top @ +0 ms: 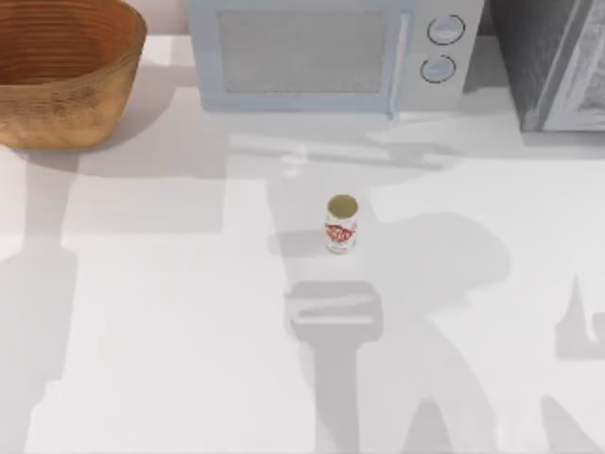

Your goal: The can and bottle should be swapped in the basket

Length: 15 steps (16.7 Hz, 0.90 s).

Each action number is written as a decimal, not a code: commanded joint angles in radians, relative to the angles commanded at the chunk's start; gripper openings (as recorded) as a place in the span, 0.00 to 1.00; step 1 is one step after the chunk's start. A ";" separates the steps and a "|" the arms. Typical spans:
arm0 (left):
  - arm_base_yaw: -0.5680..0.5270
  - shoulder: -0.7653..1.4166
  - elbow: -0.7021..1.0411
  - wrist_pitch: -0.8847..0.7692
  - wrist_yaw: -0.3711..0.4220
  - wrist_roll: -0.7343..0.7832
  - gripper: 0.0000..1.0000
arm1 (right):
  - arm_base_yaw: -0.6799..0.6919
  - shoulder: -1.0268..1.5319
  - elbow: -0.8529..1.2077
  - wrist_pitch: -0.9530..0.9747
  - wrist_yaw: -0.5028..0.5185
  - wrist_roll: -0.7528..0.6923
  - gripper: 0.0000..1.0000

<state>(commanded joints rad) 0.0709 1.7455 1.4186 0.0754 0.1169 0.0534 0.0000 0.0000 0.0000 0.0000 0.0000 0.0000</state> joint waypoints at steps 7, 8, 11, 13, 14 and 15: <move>-0.011 0.168 0.057 0.088 -0.007 -0.005 0.00 | 0.000 0.000 0.000 0.000 0.000 0.000 1.00; -0.011 0.168 0.057 0.088 -0.007 -0.005 0.00 | 0.000 0.000 0.000 0.000 0.000 0.000 1.00; -0.011 0.168 0.057 0.088 -0.007 -0.005 0.15 | 0.000 0.000 0.000 0.000 0.000 0.000 1.00; -0.011 0.168 0.057 0.088 -0.007 -0.005 0.30 | 0.000 0.000 0.000 0.000 0.000 0.000 1.00; -0.011 0.168 0.057 0.088 -0.007 -0.005 0.38 | 0.000 0.000 0.000 0.000 0.000 0.000 1.00; -0.011 0.168 0.057 0.088 -0.007 -0.005 0.45 | 0.000 0.000 0.000 0.000 0.000 0.000 1.00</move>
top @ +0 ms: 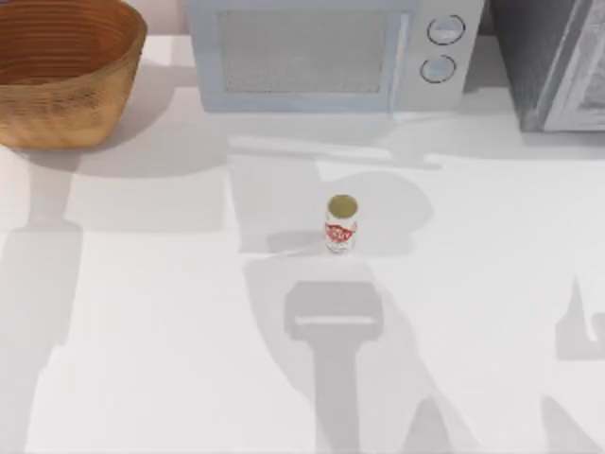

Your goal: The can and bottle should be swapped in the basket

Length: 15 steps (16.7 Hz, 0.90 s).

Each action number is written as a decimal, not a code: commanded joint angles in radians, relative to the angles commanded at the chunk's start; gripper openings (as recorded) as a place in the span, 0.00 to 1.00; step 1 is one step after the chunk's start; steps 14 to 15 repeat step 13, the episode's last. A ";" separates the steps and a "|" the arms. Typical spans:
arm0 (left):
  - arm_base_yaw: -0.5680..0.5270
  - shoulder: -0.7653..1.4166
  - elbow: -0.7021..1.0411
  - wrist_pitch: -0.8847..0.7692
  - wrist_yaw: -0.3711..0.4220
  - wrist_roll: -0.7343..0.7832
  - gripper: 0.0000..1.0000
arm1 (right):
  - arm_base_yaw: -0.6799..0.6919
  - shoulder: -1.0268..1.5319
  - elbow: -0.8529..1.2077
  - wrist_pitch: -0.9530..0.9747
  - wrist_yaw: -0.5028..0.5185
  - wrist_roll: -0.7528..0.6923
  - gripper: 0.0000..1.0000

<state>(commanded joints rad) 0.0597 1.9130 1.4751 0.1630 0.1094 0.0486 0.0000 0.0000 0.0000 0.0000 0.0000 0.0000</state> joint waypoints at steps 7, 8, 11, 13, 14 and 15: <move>0.000 0.000 0.000 0.000 0.000 0.000 0.98 | 0.000 0.000 0.000 0.000 0.000 0.000 1.00; 0.000 0.000 0.000 0.000 0.000 0.000 1.00 | 0.000 0.000 0.000 0.000 0.000 0.000 1.00; 0.000 0.000 0.000 0.000 0.000 0.000 1.00 | 0.000 0.000 0.000 0.000 0.000 0.000 1.00; 0.000 0.000 0.000 0.000 0.000 0.000 1.00 | 0.000 0.000 0.000 0.000 0.000 0.000 1.00; 0.000 0.000 0.000 0.000 0.000 0.000 1.00 | 0.000 0.000 0.000 0.000 0.000 0.000 1.00; 0.000 0.000 0.000 0.000 0.000 0.000 1.00 | 0.000 0.000 0.000 0.000 0.000 0.000 1.00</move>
